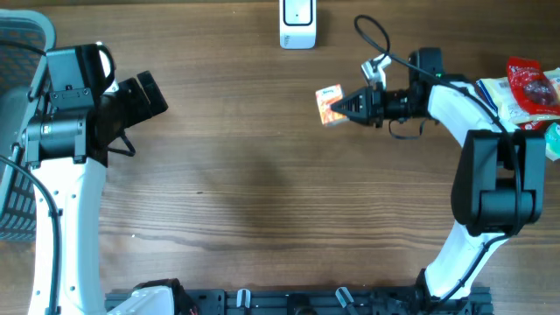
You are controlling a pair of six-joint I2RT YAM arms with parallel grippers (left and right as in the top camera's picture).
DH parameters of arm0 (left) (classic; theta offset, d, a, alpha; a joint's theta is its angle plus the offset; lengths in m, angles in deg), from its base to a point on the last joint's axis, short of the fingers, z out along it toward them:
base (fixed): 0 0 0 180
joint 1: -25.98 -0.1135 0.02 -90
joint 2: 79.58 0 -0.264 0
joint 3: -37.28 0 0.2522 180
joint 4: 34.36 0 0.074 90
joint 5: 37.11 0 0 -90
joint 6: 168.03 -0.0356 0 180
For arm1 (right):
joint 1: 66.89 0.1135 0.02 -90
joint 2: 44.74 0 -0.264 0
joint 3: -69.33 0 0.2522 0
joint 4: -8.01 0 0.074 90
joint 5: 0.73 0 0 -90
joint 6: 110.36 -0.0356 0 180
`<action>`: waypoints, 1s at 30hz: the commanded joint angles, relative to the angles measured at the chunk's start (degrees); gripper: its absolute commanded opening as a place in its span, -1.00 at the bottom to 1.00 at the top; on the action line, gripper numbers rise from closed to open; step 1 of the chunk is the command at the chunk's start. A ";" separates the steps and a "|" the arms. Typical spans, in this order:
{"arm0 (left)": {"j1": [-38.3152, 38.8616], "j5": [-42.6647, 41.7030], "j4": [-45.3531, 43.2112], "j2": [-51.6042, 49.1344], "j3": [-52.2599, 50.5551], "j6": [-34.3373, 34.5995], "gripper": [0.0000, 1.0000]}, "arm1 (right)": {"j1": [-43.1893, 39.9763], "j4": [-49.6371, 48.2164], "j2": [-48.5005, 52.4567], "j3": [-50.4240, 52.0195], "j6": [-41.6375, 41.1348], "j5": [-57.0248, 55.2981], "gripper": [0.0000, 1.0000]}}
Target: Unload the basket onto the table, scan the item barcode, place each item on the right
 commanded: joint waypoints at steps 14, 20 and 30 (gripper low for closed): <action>-0.26 -0.07 -0.11 0.35 0.17 0.90 1.00 | 1.75 -8.55 0.96 14.91 -16.79 -28.79 -0.23; -0.26 -0.07 -0.13 0.35 0.17 0.90 1.00 | 1.75 -4.13 0.94 13.27 -16.26 -38.05 0.53; -0.26 -0.07 -0.13 0.35 0.17 0.92 1.00 | 2.19 20.20 -0.66 -2.54 -13.25 -64.02 0.62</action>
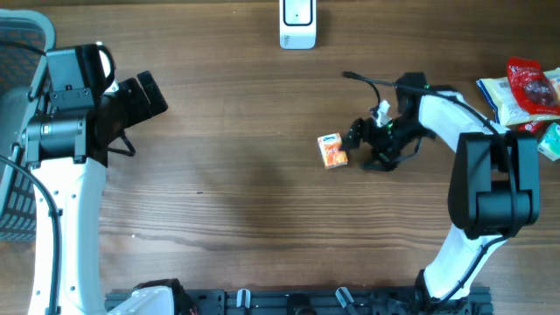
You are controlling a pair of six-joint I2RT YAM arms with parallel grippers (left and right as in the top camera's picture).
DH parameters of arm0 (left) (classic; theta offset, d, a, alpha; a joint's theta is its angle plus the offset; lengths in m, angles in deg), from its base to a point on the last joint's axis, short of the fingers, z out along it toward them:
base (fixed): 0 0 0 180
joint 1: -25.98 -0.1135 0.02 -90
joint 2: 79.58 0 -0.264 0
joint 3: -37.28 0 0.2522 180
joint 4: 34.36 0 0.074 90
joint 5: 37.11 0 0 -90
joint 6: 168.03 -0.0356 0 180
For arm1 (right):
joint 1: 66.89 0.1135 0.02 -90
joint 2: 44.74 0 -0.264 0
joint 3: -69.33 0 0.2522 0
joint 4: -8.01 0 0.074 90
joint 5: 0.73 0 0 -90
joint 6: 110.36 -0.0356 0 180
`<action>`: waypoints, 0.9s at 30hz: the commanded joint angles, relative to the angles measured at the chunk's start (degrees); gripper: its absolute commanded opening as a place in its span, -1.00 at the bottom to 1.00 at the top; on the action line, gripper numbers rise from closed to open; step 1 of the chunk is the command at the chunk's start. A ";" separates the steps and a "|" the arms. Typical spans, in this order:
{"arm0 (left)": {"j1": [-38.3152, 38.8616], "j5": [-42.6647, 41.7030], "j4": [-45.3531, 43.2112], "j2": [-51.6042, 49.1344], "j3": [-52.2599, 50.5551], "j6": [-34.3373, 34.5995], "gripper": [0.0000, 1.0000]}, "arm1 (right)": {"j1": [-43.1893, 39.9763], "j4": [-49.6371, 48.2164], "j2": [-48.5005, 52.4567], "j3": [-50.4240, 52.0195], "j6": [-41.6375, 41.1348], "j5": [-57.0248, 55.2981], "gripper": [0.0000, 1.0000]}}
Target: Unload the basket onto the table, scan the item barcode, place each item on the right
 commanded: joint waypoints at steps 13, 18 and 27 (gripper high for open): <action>-0.26 -0.07 -0.11 0.35 0.17 0.90 1.00 | 29.33 6.27 -7.54 -6.60 4.07 -43.43 0.77; -0.26 -0.07 -0.13 0.35 0.17 0.92 1.00 | 39.89 3.30 -7.28 -2.29 -0.63 -56.28 0.88; -0.26 -0.07 -0.11 0.35 0.17 0.90 1.00 | 42.62 -3.06 -6.38 0.37 0.04 -63.95 0.65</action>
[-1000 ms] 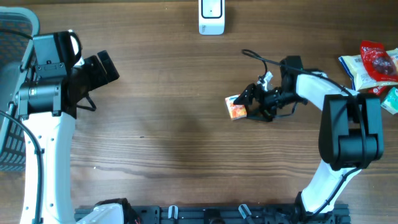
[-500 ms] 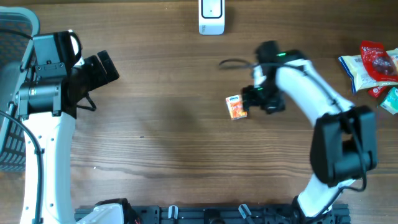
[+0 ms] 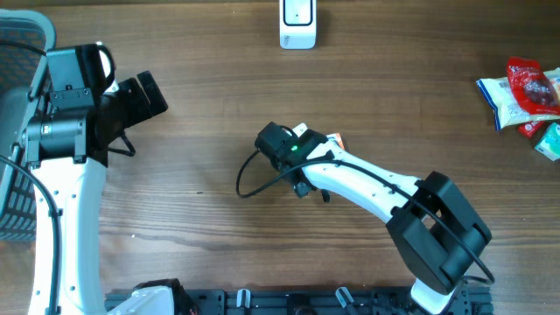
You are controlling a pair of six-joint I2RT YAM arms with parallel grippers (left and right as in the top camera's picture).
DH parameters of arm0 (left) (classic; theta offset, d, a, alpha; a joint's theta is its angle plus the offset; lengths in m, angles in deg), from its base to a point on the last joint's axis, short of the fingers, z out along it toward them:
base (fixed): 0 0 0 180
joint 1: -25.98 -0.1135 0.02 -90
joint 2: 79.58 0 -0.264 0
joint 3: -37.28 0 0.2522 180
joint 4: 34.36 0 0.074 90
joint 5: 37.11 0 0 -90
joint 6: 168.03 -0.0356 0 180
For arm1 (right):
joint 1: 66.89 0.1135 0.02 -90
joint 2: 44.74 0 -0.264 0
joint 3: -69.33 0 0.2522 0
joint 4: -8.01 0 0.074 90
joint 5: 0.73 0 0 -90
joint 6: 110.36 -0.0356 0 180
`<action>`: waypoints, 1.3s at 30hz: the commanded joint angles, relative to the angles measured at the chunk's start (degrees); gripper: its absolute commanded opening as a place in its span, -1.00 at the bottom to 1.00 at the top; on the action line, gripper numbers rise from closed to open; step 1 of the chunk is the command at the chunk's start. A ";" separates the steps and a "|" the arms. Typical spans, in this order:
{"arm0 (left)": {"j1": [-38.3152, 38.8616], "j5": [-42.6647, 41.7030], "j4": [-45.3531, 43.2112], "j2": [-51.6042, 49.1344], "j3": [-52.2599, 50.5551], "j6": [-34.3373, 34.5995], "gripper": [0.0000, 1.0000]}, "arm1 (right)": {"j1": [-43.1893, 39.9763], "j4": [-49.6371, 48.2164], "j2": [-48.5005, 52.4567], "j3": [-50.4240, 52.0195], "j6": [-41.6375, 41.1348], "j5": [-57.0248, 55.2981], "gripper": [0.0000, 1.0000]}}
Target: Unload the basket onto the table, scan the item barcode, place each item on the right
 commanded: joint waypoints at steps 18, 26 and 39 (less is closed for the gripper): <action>-0.26 -0.07 -0.15 0.35 0.17 0.92 1.00 | -2.14 -2.99 5.88 0.20 -0.35 -5.03 0.21; -0.26 -0.07 -0.15 0.35 0.17 0.92 1.00 | -3.63 -3.43 8.13 0.20 -0.57 -5.01 0.00; -0.26 -0.04 -0.15 0.35 0.17 0.90 1.00 | -5.66 -1.14 7.93 -4.83 -0.55 6.99 -0.91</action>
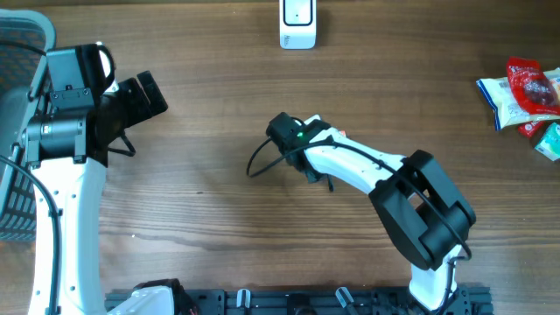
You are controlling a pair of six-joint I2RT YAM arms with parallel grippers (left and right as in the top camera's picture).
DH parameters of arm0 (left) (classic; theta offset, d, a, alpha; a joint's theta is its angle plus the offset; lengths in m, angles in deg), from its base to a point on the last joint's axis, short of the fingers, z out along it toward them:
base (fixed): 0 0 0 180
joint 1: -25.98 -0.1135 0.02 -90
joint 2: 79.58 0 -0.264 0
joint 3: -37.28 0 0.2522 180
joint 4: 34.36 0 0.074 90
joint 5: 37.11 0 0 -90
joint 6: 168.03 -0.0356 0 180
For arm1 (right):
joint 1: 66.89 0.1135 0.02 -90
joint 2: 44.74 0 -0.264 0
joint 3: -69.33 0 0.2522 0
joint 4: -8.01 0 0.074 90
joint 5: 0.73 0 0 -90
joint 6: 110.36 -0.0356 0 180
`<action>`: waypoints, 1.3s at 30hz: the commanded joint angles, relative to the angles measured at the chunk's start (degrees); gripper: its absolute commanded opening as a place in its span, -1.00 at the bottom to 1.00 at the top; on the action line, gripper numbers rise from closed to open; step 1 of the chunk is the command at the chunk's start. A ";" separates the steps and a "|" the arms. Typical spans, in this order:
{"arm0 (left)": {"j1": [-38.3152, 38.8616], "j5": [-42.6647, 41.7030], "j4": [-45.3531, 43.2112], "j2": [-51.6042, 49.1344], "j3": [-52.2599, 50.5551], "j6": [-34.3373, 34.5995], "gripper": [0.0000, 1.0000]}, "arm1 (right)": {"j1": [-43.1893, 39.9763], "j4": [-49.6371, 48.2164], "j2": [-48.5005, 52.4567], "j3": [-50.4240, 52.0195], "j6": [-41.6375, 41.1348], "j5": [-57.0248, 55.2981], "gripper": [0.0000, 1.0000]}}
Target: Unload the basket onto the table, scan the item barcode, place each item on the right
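The white barcode scanner (297, 24) stands at the table's far edge, centre. My right arm (350, 162) is folded across the middle of the table, its wrist head (287, 136) with a green light pointing left. The small orange item box is almost wholly hidden beneath that arm; only a thin orange edge (339, 134) shows at its far side. The right gripper's fingers are covered by the arm, so their state does not show. My left gripper (147, 96) rests at the far left, a dark block with no gap showing, holding nothing.
A grey wire basket (13, 105) sits at the left edge behind the left arm. Snack packets (525, 92) lie at the far right edge. A black cable (258, 162) loops off the right wrist onto the table.
The right arm's wrist has shifted slightly right and toward the far side, and its elbow has drawn in closer. The orange box shows even less. The left arm has not moved.
My right gripper first held the small orange box just right of the scanner. Then the box was lower, near the table's middle, at the fingertips. After that the arm lay folded over the box, nearly hiding it, and it still does.
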 commanded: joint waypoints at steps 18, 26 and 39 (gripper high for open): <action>-0.26 -0.07 -0.13 0.35 0.17 0.90 1.00 | -12.98 -5.55 -0.87 -6.82 9.40 61.75 -0.91; -0.26 -0.07 -0.13 0.35 0.17 0.90 1.00 | -24.70 -13.97 -0.85 2.32 8.92 75.43 -0.91; -0.26 -0.07 -0.13 0.35 0.17 0.90 1.00 | -26.18 -13.84 -1.05 2.82 9.44 74.86 0.44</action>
